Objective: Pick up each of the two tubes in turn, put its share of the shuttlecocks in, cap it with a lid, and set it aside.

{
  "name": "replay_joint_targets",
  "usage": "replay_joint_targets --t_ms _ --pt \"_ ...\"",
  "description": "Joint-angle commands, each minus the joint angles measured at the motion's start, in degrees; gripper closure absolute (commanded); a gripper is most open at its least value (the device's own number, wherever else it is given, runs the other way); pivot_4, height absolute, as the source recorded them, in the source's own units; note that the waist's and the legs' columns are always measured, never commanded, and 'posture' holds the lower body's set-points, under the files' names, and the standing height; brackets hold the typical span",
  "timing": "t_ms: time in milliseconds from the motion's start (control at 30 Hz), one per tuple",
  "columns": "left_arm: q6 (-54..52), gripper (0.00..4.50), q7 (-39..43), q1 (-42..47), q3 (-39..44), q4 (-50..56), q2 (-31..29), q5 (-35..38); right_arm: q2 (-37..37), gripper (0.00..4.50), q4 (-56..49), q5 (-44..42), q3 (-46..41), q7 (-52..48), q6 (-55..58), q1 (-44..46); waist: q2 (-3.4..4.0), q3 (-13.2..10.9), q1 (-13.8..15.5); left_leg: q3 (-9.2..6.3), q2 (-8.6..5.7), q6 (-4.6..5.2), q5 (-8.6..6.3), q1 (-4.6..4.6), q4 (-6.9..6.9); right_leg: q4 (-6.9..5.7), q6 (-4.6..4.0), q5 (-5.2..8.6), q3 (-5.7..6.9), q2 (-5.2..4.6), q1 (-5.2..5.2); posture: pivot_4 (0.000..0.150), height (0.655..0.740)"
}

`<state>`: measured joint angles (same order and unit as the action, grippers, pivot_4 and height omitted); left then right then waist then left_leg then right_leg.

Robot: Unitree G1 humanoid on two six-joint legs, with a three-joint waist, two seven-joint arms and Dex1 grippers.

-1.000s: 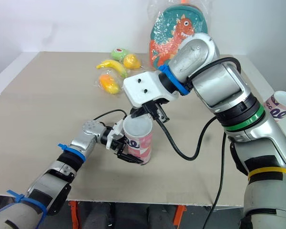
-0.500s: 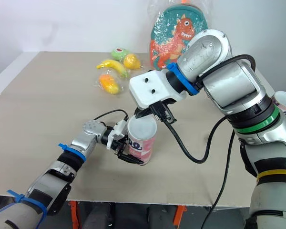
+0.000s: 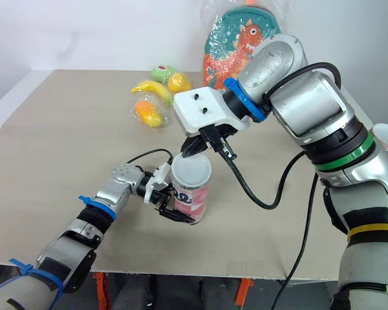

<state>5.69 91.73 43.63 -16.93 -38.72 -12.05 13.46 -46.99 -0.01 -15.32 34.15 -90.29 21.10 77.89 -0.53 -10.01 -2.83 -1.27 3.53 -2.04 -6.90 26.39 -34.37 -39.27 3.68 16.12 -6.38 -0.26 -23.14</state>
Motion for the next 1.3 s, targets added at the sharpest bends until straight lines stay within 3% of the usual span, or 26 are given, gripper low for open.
replay_joint_targets --t_ms 33,767,867,1133,1300 --pt "-1.1 0.83 0.5 -1.4 -0.8 -0.6 -0.8 -1.6 0.4 4.47 3.1 -3.0 2.6 -2.2 -0.9 3.5 0.0 0.0 0.0 0.0 0.0 0.0 0.0 0.0 0.01 0.0 -0.01 0.0 0.0 0.0 -0.01 0.15 0.74" --pt "-2.2 0.83 0.2 -2.4 -0.6 1.0 -1.5 -1.5 -2.5 4.47 -5.0 -1.3 1.7 -1.9 -3.1 -1.8 -0.01 0.0 0.0 -0.03 -0.01 0.0 -0.03 0.01 0.02 0.0 -0.07 0.04 0.01 0.0 0.01 0.15 0.74" --pt "-2.4 0.83 0.2 -2.5 -0.6 1.1 -1.6 -1.5 -1.3 3.58 -6.3 0.9 -0.2 -1.1 -3.2 -4.8 -0.02 0.0 0.0 -0.03 0.0 0.0 -0.04 0.01 0.01 0.0 -0.07 0.05 0.02 0.01 0.02 0.15 0.74" --pt "-2.6 0.83 0.0 -2.6 -0.6 1.3 -1.7 -1.4 0.4 0.11 -6.6 4.4 -3.3 -1.1 -1.4 -7.9 -0.06 0.1 0.0 -0.06 0.0 0.0 -0.03 -0.04 -0.01 -0.02 -0.05 0.05 0.04 0.02 0.06 0.15 0.74" --pt "-2.5 0.83 -0.1 -2.5 -0.5 1.0 -1.7 -1.4 2.0 0.11 -3.9 2.4 -8.4 -0.5 1.6 -6.4 -0.08 0.1 0.0 -0.07 0.0 0.0 -0.03 -0.04 -0.01 -0.02 -0.06 0.05 0.04 0.03 0.06 0.15 0.74"
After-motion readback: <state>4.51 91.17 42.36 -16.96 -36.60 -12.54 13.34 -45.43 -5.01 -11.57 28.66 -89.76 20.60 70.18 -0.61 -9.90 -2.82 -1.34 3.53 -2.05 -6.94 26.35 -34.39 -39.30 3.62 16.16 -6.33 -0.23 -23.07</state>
